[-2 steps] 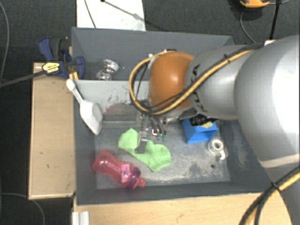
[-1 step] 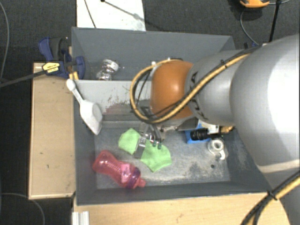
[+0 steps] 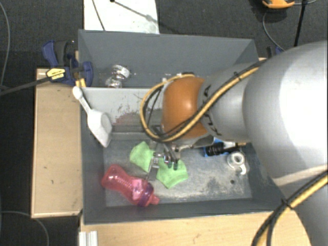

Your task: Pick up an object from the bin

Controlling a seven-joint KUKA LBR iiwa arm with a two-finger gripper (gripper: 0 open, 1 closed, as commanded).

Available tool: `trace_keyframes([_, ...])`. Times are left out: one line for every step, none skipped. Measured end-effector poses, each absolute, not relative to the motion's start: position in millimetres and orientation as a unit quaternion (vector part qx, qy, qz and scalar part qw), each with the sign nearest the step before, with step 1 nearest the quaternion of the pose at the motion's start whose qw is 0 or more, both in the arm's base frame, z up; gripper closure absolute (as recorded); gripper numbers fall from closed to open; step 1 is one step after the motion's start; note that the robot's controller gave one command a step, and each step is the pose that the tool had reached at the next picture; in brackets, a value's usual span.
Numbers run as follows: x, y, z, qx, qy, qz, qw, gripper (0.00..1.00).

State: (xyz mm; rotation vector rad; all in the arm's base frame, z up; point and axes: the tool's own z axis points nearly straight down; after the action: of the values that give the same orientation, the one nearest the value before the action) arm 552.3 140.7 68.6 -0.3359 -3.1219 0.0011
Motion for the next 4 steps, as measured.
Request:
trace_keyframes([543.9, 137.4, 70.5, -0.227, -0.974, 0.0, 0.001, 1.0])
trace_keyframes([543.9, 137.4, 70.5, -0.228, -0.974, 0.0, 0.001, 1.0])
trace_keyframes([543.1, 137.0, 74.6, -0.228, -0.974, 0.0, 0.001, 1.0])
trace_keyframes([541.5, 136.4, 90.4, -0.228, -0.974, 0.002, 0.004, 1.0])
